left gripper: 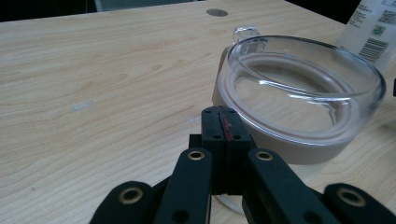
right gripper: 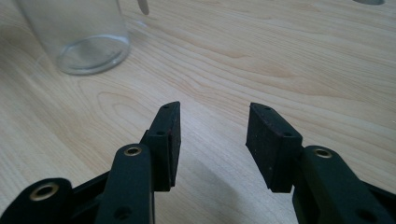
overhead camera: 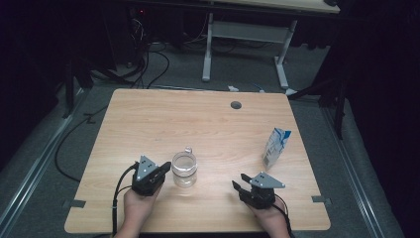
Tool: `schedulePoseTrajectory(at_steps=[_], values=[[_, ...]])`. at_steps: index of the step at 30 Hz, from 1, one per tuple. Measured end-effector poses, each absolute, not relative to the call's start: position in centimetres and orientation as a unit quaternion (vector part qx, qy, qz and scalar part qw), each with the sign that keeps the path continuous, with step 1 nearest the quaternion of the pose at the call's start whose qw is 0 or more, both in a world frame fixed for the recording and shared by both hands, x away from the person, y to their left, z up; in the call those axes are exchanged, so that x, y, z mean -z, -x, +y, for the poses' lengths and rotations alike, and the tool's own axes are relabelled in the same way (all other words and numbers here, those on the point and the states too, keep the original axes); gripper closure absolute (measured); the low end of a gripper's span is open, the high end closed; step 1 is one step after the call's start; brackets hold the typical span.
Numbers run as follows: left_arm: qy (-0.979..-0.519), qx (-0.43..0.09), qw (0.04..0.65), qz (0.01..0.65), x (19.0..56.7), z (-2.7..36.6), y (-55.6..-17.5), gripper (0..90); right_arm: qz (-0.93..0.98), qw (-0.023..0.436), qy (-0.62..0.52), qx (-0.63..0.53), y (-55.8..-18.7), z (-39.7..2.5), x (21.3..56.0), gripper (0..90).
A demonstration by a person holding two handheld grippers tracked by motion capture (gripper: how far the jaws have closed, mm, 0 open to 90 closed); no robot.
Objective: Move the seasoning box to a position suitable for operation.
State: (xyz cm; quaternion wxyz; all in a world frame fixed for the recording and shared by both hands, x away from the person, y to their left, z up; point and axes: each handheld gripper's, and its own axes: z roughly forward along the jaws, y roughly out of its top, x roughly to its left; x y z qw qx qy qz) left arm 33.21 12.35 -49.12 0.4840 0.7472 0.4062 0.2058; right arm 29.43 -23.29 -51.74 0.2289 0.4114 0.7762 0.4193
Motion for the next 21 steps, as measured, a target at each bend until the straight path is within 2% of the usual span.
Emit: schedulePoseTrajectory(at_steps=[6,12,21], values=[[-0.751,-0.208,0.485,0.396,49.1,12.0,-32.7,90.0,0.778,0.224,-0.422,-0.409,-29.5,-23.1,51.6,52.4],[-0.747,-0.215,0.482,0.404,49.4,11.9,-34.3,90.0,0.775,0.221,-0.430,-0.406,-29.6,-23.1,51.7,53.2],[-0.749,-0.209,0.483,0.403,49.7,11.6,-33.8,90.0,0.775,0.228,-0.428,-0.406,-29.5,-23.1,51.6,61.1]])
